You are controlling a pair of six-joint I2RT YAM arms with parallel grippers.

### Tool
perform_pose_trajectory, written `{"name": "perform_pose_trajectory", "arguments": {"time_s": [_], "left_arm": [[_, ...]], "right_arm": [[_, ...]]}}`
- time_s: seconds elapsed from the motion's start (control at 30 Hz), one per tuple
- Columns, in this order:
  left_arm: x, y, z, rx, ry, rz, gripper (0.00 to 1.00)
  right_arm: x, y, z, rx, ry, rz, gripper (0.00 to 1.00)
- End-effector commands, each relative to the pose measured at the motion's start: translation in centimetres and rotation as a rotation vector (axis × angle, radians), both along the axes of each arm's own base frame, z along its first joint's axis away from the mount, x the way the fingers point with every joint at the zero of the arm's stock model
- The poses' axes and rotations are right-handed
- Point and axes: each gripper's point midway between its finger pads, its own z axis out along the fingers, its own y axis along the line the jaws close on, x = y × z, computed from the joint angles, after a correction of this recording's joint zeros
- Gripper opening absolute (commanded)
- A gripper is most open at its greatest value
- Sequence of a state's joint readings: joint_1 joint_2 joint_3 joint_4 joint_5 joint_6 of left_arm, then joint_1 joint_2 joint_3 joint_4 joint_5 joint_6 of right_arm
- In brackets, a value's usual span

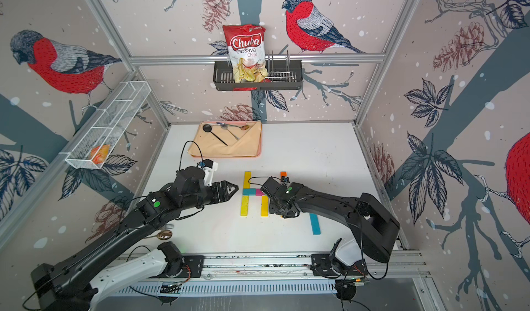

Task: Assemble the letter h with building blocks
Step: Pick up the building block from the center of the board.

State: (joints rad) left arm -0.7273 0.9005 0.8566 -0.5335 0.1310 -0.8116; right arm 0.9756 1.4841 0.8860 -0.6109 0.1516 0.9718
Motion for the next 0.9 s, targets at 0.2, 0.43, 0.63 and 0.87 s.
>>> {"name": "perform_pose_trajectory", "arguments": {"time_s": [0.2,0.43,0.63,0.87], "left_arm": [[0.2,0.1,-1.1,0.025,0.006,-0.004,0.72],[0.3,0.0,-1.6,0.035,0.011,-0.006,0.72],[0.3,-0.3,-2.3,0.042,0.025,-0.02,0.71],[0.3,-0.5,-2.7,0.037,0.031,-0.024,0.7]], "right_arm": [[1.3,-4.1,-0.4,-0.122,0.007,-0.032,0.78],[0.3,-4.5,-3.8,-0.175,0.074,-0.033,0.73],[0.4,-9.4,-4.1,-0.189,0.066,-0.181,0.67],[0.0,-10.5,-2.2,-0.163,0.041,-0.192,0.7]]}}
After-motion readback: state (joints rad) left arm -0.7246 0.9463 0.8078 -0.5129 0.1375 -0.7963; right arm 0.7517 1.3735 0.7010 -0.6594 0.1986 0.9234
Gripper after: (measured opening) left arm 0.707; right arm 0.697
